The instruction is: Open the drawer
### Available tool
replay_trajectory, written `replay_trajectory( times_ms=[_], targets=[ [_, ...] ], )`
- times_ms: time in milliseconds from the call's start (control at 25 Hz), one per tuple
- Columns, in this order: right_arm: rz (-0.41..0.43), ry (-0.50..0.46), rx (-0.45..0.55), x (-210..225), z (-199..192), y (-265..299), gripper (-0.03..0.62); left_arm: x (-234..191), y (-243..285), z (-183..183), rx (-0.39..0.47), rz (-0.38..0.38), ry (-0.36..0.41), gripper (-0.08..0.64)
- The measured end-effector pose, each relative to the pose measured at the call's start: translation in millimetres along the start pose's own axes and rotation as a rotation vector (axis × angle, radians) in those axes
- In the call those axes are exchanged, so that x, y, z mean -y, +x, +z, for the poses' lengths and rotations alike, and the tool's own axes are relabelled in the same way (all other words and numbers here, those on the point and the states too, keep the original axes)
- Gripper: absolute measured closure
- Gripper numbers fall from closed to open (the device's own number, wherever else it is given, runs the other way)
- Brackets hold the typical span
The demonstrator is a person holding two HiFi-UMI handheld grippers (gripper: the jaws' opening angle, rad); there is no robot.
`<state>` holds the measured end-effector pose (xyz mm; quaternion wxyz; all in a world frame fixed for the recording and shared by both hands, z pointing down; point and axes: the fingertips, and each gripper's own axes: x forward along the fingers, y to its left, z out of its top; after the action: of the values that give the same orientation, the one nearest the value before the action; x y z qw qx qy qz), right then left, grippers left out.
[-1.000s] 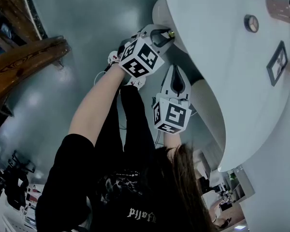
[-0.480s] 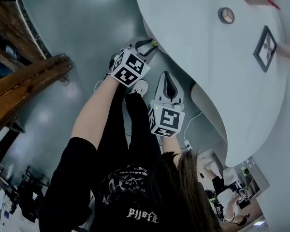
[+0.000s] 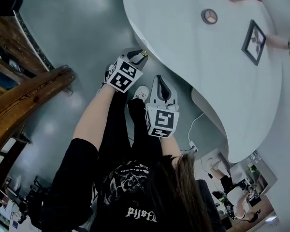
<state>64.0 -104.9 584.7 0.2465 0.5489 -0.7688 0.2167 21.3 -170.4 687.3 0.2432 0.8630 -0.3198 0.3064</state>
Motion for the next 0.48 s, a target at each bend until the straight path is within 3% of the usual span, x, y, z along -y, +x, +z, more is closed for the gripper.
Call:
replay_trajectory(
  times_ms=[480],
  targets=[
    [-0.008, 0.015, -0.04, 3.7, -3.4, -14.1, 0.566, 3.8, -9.5, -9.4, -0.067, -0.001, -0.008, 0.442]
  ],
)
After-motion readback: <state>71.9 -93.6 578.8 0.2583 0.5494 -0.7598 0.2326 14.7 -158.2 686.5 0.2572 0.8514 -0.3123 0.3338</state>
